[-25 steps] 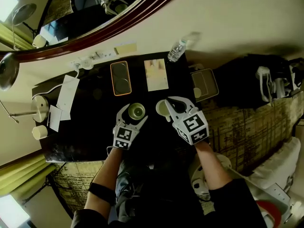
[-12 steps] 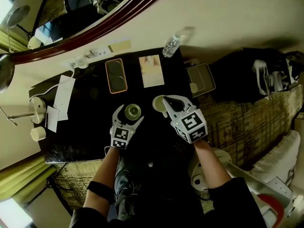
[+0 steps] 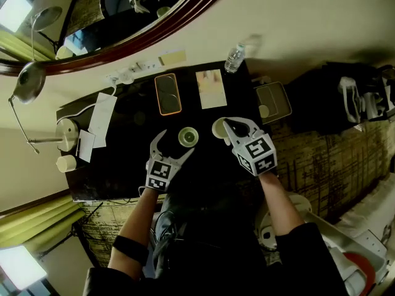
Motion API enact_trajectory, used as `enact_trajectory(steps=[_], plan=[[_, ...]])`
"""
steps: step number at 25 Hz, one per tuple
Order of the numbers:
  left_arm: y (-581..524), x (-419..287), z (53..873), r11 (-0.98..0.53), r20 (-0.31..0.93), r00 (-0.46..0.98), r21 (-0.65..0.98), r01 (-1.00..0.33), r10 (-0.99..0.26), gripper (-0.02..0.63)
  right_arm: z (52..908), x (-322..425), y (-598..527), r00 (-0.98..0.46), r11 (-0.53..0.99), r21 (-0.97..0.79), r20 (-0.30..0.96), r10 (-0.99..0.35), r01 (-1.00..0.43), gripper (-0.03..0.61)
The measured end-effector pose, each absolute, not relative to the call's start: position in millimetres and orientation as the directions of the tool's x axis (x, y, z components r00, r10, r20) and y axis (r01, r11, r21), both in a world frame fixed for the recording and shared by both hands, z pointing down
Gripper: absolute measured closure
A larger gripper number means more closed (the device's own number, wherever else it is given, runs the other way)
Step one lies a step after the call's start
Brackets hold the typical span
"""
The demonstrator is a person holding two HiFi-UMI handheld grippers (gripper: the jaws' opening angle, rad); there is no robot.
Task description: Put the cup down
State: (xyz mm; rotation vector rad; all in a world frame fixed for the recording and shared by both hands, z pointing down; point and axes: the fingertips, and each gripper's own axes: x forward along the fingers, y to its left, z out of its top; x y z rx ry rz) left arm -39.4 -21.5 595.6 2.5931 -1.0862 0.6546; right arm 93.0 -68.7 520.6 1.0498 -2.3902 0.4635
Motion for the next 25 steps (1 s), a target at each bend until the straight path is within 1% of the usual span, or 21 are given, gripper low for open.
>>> enact_trajectory(steps=[2, 5, 8, 9, 11, 12, 14, 15, 19, 25], plan=[[-21.2, -49.6, 574.6, -0.681, 0.486, 0.610, 0.039, -0.731, -0.626, 0.183, 516.9, 92.7, -67.7, -0.587, 0.633, -0.123, 0.540, -0.603, -0.764, 0.569], [-20.2, -63.0, 542.3, -0.661, 0.453, 0.592, 0.008, -0.750, -0.666, 0.248, 511.7, 93.9, -61.8, -0.584, 0.618, -0.136, 0.528, -0.617, -0.775, 0.569], [-20.0, -75.2, 512.2, -0.646, 0.418, 0.588, 0.003, -0.763, -0.692, 0.349, 507.9, 91.7, -59.4, -0.589, 0.627, -0.123, 0.518, -0.621, -0.769, 0.569], [-19.3, -80.6, 503.3, -0.636, 0.411, 0.582, 0.008, -0.772, -0.702, 0.372, 506.9, 90.9, -57.8, -0.591, 0.630, -0.120, 0.515, -0.621, -0.767, 0.569], [-19.7, -94.0, 488.1, -0.598, 0.401, 0.557, 0.027, -0.801, -0.728, 0.472, 505.7, 90.6, -55.1, -0.593, 0.637, -0.111, 0.513, -0.621, -0.763, 0.569], [-20.2, -101.2, 481.8, -0.575, 0.400, 0.540, 0.040, -0.817, -0.740, 0.492, 504.7, 89.9, -54.4, -0.593, 0.641, -0.106, 0.513, -0.620, -0.761, 0.569], [-18.6, -113.6, 471.9, -0.541, 0.414, 0.514, 0.059, -0.839, -0.752, 0.580, 501.2, 86.2, -52.9, -0.598, 0.648, -0.101, 0.510, -0.618, -0.755, 0.569], [-17.0, -117.9, 468.1, -0.535, 0.423, 0.507, 0.058, -0.843, -0.751, 0.612, 498.8, 84.2, -52.2, -0.602, 0.652, -0.099, 0.508, -0.617, -0.752, 0.569], [-13.0, -126.2, 452.0, -0.541, 0.437, 0.503, 0.043, -0.840, -0.746, 0.612, 484.3, 74.1, -48.0, -0.615, 0.660, -0.111, 0.503, -0.607, -0.743, 0.569], [-9.2, -136.3, 440.3, -0.507, 0.419, 0.495, 0.090, -0.857, -0.761, 0.612, 490.3, 69.8, -37.3, -0.619, 0.670, -0.103, 0.505, -0.602, -0.735, 0.569]])
